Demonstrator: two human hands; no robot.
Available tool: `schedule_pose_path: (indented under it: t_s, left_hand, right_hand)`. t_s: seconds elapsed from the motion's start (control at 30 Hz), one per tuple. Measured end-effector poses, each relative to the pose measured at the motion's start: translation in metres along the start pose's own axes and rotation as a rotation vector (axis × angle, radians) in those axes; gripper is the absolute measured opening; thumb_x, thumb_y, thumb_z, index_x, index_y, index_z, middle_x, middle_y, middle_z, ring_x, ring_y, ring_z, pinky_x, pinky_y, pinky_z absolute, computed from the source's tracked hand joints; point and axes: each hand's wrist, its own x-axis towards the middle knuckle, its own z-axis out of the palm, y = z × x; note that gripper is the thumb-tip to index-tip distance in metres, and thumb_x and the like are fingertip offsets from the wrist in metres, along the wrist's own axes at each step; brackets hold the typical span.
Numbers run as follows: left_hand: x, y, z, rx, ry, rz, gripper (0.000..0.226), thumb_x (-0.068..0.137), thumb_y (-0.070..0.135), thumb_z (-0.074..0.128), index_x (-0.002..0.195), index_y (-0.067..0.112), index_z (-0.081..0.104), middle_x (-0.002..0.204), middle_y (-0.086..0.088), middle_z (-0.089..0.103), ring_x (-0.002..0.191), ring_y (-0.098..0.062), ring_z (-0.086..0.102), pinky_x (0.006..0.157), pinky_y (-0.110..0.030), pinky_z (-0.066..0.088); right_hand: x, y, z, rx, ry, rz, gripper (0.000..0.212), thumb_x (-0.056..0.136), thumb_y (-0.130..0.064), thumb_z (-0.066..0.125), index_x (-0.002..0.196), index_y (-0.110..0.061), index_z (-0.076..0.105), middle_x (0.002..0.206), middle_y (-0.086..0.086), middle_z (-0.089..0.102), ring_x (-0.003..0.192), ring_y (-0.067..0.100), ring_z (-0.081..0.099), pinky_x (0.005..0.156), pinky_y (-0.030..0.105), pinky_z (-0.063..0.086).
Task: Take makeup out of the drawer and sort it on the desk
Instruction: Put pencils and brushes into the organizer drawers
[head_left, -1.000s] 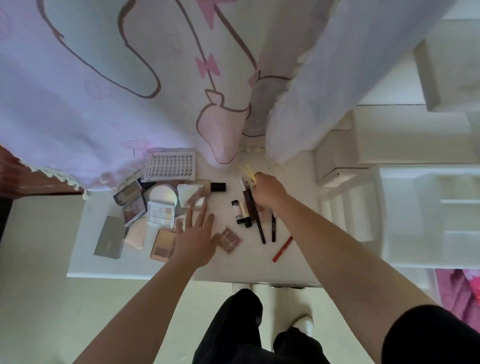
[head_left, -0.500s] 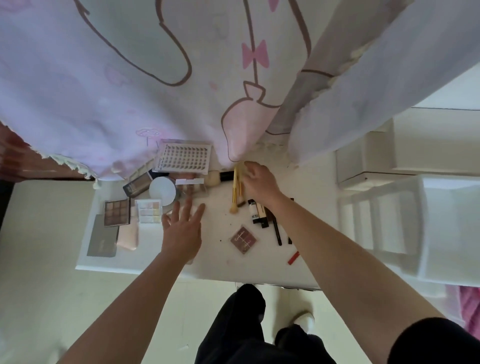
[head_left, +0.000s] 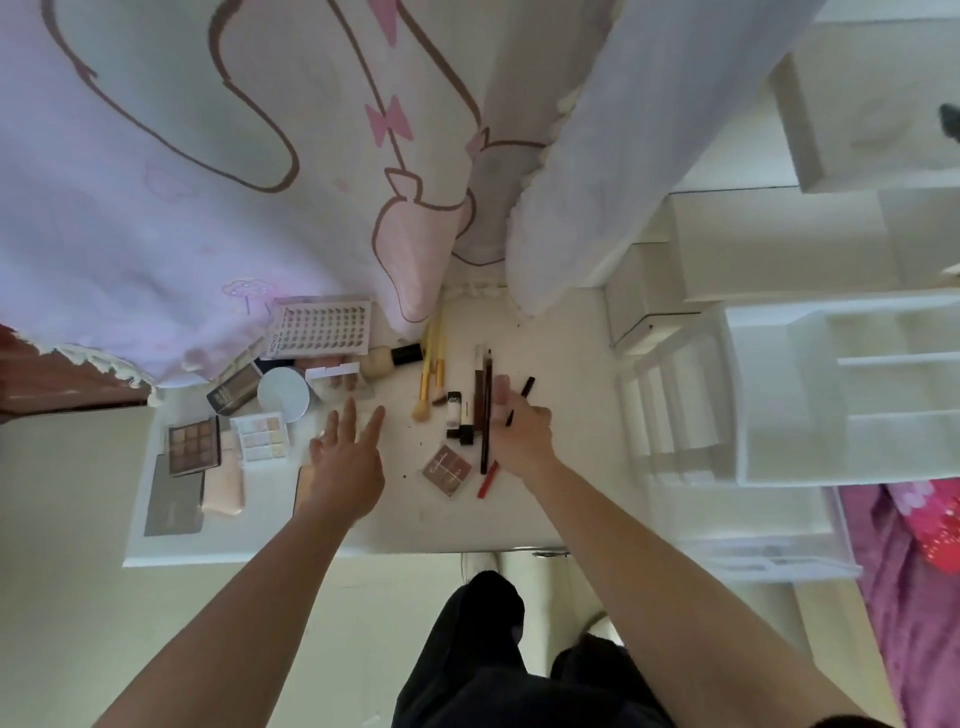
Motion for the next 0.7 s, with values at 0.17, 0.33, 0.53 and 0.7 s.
schedule_pose_path:
  t_s: [0.17, 0.33, 0.53, 0.7]
  left_hand:
    - [-0.017, 0.023, -0.013, -0.03, 0.039, 0.036, 0.062, 0.103, 0.025, 0.038, 0.158, 0.023, 0.01, 0.165, -0.013, -0.003, 0.152, -0.034, 0.0, 0.12, -0.051, 0.016]
    - [-0.036, 0.075, -0.019, -0.315, 0.056, 0.059, 0.062, 0.101, 0.023, 0.047, 0.157, 0.022, 0.019, 0.165, -0.011, 0.009, 0.148, -0.038, 0.019, 0.115, -0.051, 0.029]
    - [-0.065, 0.181, -0.004, -0.392, 0.019, 0.153, 0.064, 0.099, 0.017, 0.043, 0.157, 0.019, 0.016, 0.166, -0.002, 0.005, 0.142, -0.031, 0.034, 0.111, -0.048, 0.035]
    - [-0.106, 0.272, 0.006, -0.658, -0.061, 0.271, 0.068, 0.1, 0.024, 0.044, 0.158, 0.015, 0.009, 0.165, -0.003, 0.012, 0.151, -0.019, 0.015, 0.122, -0.037, 0.015]
  right_hand:
    - [-0.021, 0.0, -0.023, 0.155, -0.101, -0.067, 0.052, 0.103, -0.02, 0.043, 0.154, -0.026, 0.033, 0.146, 0.007, 0.039, 0.125, 0.024, 0.051, 0.084, 0.024, 0.041]
    - [-0.054, 0.045, -0.081, 0.239, -0.149, -0.05, 0.045, 0.096, -0.024, 0.059, 0.141, -0.022, 0.052, 0.121, 0.0, 0.058, 0.105, 0.015, 0.057, 0.095, 0.03, 0.046]
    - [-0.106, 0.143, -0.162, 0.304, -0.136, 0.008, 0.031, 0.096, -0.021, 0.061, 0.126, -0.019, 0.062, 0.108, 0.003, 0.067, 0.09, 0.014, 0.062, 0.078, 0.025, 0.05]
    - [-0.133, 0.219, -0.201, 0.316, 0.298, 0.023, 0.034, 0.095, -0.021, 0.057, 0.129, -0.021, 0.061, 0.124, 0.001, 0.06, 0.108, 0.016, 0.059, 0.091, 0.031, 0.047]
